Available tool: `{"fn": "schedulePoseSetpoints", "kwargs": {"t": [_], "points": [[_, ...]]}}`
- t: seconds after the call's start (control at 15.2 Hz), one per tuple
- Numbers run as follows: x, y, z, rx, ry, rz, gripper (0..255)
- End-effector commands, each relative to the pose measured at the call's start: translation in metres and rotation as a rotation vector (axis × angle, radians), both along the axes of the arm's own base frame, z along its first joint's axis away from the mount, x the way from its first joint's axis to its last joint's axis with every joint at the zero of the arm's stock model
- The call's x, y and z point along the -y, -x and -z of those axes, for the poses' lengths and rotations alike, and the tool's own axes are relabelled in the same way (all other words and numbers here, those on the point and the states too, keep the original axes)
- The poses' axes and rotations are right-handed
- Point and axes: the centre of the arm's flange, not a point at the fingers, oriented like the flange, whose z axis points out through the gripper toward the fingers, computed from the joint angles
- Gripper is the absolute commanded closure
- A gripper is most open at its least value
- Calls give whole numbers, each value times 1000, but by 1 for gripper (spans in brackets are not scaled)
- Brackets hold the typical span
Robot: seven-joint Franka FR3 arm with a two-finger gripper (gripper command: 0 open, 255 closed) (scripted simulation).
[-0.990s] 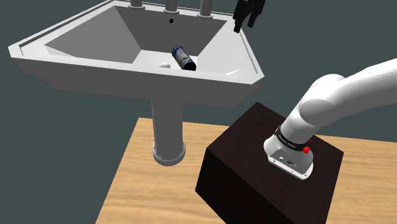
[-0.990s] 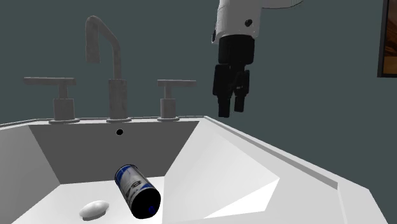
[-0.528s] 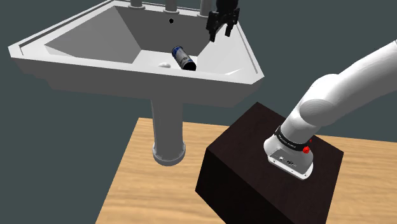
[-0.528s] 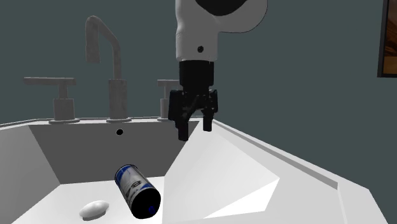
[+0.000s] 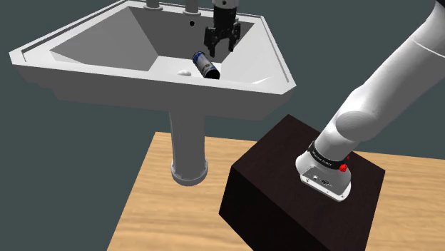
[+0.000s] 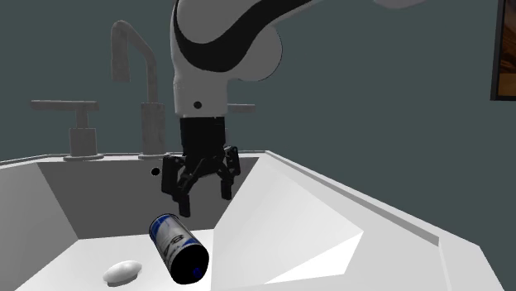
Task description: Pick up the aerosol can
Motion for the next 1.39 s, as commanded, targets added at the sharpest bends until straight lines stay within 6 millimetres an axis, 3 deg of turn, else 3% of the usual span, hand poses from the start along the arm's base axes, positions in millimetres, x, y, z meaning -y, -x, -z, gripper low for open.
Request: {"fn": "schedulePoseSetpoints", "kwargs": {"t": [0.0,0.26,0.86,0.92,1.32], "points": [[-6,-20,16,-8,-1,18,0],[-21,-57,43,-22,-2,46,0],[-21,-57,83,-22,-2,46,0],[-20,-57,82,-22,-2,46,255],[-21,-57,82,-22,-2,46,255]]}}
